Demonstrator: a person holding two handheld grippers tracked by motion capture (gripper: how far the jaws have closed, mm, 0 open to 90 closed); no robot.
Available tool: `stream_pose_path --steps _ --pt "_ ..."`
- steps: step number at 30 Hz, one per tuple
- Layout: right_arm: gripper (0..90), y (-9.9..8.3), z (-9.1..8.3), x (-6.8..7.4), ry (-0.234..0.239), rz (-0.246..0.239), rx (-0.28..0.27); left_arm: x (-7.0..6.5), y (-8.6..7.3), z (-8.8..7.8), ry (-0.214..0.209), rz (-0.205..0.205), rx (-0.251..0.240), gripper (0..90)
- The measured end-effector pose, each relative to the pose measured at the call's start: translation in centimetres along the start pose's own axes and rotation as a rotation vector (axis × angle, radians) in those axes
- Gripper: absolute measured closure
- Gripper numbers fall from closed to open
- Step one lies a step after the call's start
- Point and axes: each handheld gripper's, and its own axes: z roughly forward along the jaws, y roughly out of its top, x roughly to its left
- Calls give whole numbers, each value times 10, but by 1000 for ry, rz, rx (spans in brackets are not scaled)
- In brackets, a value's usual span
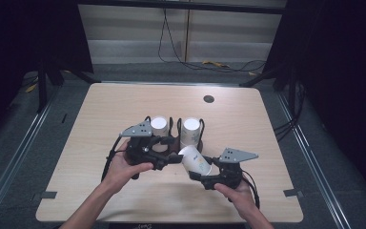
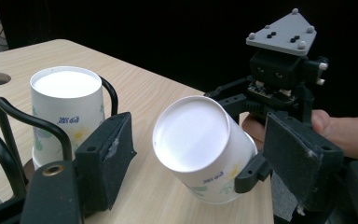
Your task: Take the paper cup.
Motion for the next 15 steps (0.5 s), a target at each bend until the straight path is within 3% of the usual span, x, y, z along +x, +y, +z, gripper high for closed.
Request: stream_pose_path --steps 3,8,15 --pt "302 3 0 -2 -4 -5 4 1 2 -3 3 16 1 242" --pt "298 9 -2 -7 7 13 31 5 2 -13 24 8 -21 242" --pt "301 12 -1 -7 1 -24 96 11 -5 -9 22 1 38 242"
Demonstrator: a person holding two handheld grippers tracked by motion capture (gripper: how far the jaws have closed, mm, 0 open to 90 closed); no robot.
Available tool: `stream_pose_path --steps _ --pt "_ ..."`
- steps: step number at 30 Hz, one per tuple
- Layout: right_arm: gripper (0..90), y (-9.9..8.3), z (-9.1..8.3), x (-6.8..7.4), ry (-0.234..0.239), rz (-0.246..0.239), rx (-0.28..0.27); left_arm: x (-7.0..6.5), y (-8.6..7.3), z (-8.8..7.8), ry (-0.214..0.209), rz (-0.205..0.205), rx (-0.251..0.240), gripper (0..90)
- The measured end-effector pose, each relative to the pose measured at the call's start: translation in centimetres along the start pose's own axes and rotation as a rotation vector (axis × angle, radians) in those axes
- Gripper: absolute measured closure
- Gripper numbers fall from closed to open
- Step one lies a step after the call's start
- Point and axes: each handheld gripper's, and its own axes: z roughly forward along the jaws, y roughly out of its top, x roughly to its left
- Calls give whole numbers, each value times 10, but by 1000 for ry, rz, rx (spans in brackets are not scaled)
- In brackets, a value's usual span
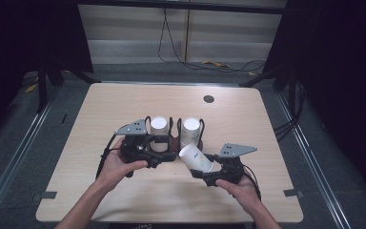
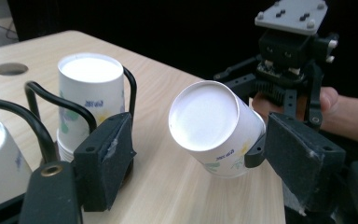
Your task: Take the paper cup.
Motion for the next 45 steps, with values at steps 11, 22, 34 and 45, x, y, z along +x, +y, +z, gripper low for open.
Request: stream_pose_path --steps 11,22,34,45 --pt "306 1 6 1 -24 -80 126 3 -4 2 52 37 99 232" --pt "307 9 12 2 -10 -159 232 -3 -6 10 22 62 168 224" --pt "310 20 18 12 7 -278 352 -5 -12 19 -10 72 212 240" --pt "313 33 14 10 -16 -339 410 -6 -16 25 -15 76 234 265"
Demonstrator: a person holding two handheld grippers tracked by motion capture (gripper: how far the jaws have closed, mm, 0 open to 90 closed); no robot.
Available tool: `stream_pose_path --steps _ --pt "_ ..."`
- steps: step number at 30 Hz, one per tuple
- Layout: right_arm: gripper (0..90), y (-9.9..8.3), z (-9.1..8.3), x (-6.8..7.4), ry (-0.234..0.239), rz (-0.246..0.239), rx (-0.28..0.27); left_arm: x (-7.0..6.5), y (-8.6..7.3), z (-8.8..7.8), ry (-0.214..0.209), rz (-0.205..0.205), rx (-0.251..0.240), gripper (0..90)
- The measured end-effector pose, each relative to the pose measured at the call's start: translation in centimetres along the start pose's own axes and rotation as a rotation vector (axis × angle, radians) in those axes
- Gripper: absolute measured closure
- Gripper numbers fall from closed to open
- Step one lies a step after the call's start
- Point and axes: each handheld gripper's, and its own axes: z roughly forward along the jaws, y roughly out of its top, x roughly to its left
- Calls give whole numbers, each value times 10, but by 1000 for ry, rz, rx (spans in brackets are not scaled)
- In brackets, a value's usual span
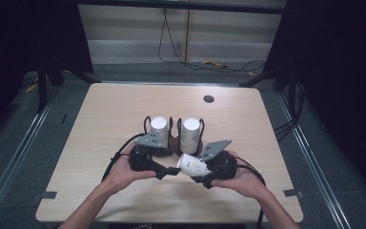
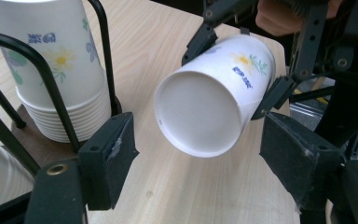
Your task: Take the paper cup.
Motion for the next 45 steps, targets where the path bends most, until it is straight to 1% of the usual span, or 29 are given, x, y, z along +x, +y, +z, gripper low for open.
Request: stream_pose_path --steps 2,4,6,8,11,14,16,18,19,22,24,26,28,29,33,35,37,40,43,44,45 --pt "314 2 -1 -1 5 -20 17 0 -1 1 -1 -2 -5 264" --pt "316 4 -2 -1 6 -37 33 0 -1 1 3 0 3 254" --pt "317 7 -3 -1 5 -52 37 0 -1 2 -7 -2 0 237" --pt "317 9 -3 0 14 -72 44 0 -1 3 -21 -4 6 219" --pt "317 13 -2 2 6 -90 77 -1 -1 5 -24 3 18 223" --pt "317 15 -1 4 19 -107 95 -2 -1 6 -35 22 26 267" --pt "317 16 0 5 26 -110 103 -2 -2 7 -37 32 31 292" --pt "317 17 1 5 30 -116 107 -3 -2 7 -38 28 29 255" --pt "317 17 1 6 20 -119 106 -3 -2 8 -35 28 28 239" --pt "317 19 1 6 26 -124 111 -4 -2 8 -39 40 36 271" --pt "317 20 1 6 31 -131 123 -4 -2 9 -40 46 39 276" --pt "315 21 2 7 37 -133 135 -6 -2 10 -52 57 43 320" --pt "314 22 3 7 42 -143 139 -7 -2 11 -44 68 54 305" --pt "314 22 4 8 46 -147 140 -8 -2 11 -47 77 58 313" --pt "315 22 8 11 49 -151 167 -8 -2 11 -50 84 66 326" --pt "315 23 9 11 55 -166 173 -7 -3 12 -52 89 71 323" --pt "314 24 10 11 60 -183 175 -8 -3 12 -61 92 75 322" --pt "314 25 10 13 63 -184 182 -8 -4 13 -68 92 81 326" --pt "314 26 12 14 66 -195 188 -8 -5 14 -72 95 97 322" --pt "314 26 13 14 66 -213 183 -8 -5 15 -74 97 100 322" --pt "314 26 13 15 63 -208 187 -8 -5 15 -78 97 107 321"
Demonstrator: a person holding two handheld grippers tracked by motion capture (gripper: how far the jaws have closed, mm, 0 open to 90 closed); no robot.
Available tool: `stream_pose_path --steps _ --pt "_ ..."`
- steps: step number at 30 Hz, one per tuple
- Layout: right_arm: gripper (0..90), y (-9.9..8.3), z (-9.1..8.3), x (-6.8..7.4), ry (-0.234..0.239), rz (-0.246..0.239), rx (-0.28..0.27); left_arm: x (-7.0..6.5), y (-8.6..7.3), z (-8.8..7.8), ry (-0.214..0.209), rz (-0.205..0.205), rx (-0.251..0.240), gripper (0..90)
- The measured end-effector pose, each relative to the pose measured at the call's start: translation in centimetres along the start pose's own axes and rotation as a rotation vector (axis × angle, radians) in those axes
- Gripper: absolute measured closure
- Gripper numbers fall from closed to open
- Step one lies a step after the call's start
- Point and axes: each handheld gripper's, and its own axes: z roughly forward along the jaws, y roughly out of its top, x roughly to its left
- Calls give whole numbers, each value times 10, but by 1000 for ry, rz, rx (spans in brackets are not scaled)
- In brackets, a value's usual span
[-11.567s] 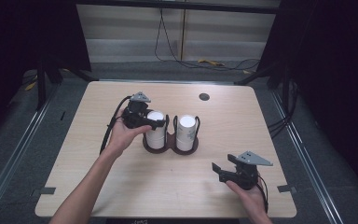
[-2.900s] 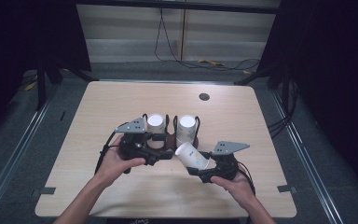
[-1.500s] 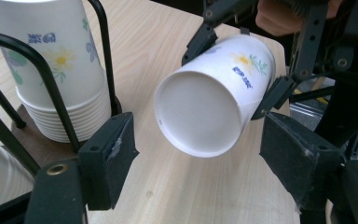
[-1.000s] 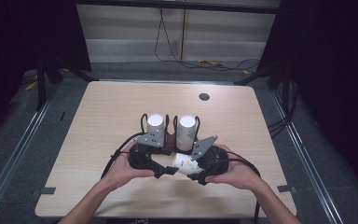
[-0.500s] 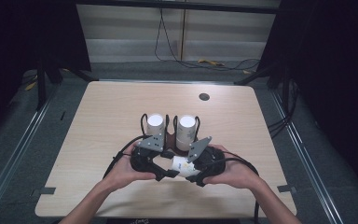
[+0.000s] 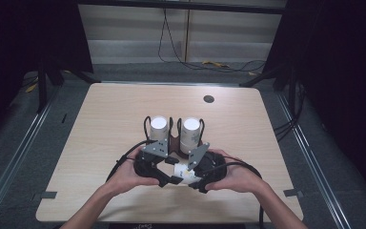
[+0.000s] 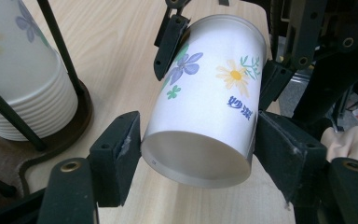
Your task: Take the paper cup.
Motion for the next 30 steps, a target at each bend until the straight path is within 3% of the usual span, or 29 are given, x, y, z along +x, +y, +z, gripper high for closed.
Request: stream_pose_path --steps 21,30 --pt "310 4 1 3 -16 -58 22 0 1 5 -27 -15 41 326" --pt "309 0 1 6 4 -62 28 1 0 7 -83 -20 46 348"
